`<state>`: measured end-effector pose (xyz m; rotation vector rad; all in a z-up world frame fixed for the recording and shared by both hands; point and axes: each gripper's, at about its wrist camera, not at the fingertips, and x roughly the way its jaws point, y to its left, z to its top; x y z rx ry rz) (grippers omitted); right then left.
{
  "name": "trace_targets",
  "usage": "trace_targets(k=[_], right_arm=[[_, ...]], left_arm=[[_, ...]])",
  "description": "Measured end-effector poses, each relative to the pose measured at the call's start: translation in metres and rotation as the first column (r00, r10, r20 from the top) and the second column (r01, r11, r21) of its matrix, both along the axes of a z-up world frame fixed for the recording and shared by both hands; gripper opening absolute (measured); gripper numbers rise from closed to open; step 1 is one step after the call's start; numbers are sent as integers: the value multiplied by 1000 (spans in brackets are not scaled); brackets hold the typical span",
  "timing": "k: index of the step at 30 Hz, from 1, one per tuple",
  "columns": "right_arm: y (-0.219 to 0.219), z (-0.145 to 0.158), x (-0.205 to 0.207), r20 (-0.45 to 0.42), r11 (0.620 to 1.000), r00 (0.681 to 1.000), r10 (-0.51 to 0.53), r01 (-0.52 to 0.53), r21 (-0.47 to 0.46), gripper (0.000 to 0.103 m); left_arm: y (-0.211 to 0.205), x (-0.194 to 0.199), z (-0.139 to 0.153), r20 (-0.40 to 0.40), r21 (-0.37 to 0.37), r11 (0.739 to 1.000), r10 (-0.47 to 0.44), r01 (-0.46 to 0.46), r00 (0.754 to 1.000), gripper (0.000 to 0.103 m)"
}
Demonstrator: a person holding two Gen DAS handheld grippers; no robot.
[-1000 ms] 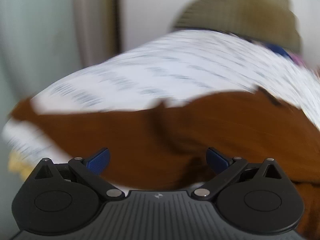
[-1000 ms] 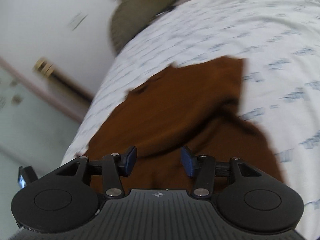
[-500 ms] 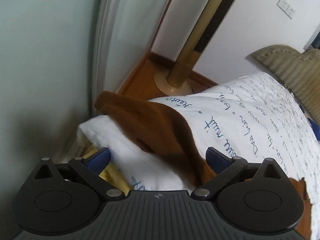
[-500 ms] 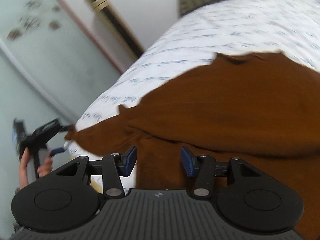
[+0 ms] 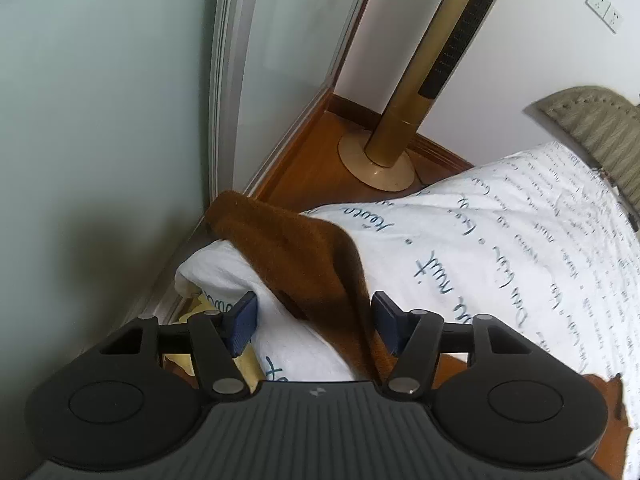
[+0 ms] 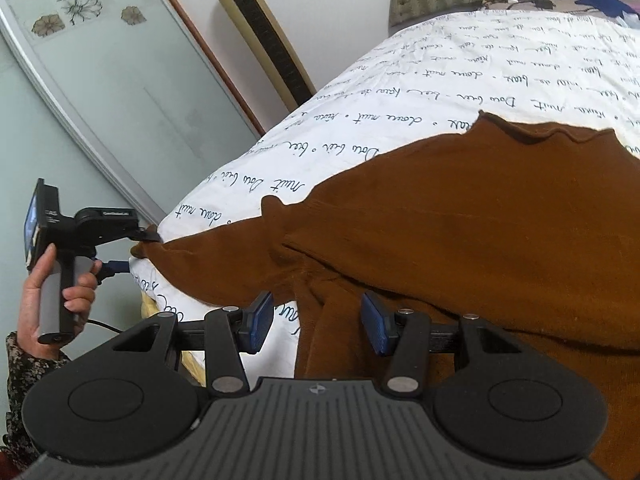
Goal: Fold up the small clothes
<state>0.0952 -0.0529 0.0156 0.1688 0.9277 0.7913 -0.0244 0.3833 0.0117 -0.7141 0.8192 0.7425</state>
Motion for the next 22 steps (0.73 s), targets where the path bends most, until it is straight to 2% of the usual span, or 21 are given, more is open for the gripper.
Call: trace_targets(k=[5, 7, 8, 10, 13, 16, 20, 22], right_arm=[[-7, -2, -1, -4, 1000, 1000, -2, 2, 26, 51], [-10, -2, -1, -6, 999, 1000, -6, 6, 37, 51], [-12, -3, 0, -9, 999, 1000, -6, 7, 40, 51], [-14, -5, 3, -15, 999, 1000, -8, 8, 49, 51], [-14, -6, 4, -21, 998, 1000, -4, 6, 63, 51], [-16, -6, 2, -20, 997, 1000, 0, 1, 71, 51], [-21, -6, 3, -12, 998, 1000, -11, 11, 65, 51], [-24, -8, 5, -21, 997, 1000, -17, 18, 72, 51]], left_arm=[[4, 0, 10, -11, 24, 1000, 9, -9, 1000, 61], [2, -5, 16, 4, -36, 999, -10, 10, 1000, 61], [-1, -6, 20, 26, -42, 999, -22, 23, 999, 64], [-5, -1, 25, 8, -9, 999, -41, 41, 999, 66], [1, 22, 16, -33, 0, 1000, -24, 24, 999, 66], [4, 36, 5, -9, -61, 997, -50, 49, 999, 66], [-6, 48, 6, -24, -38, 995, -91, 90, 996, 65], [-12, 53, 9, -43, 23, 993, -118, 119, 992, 64]])
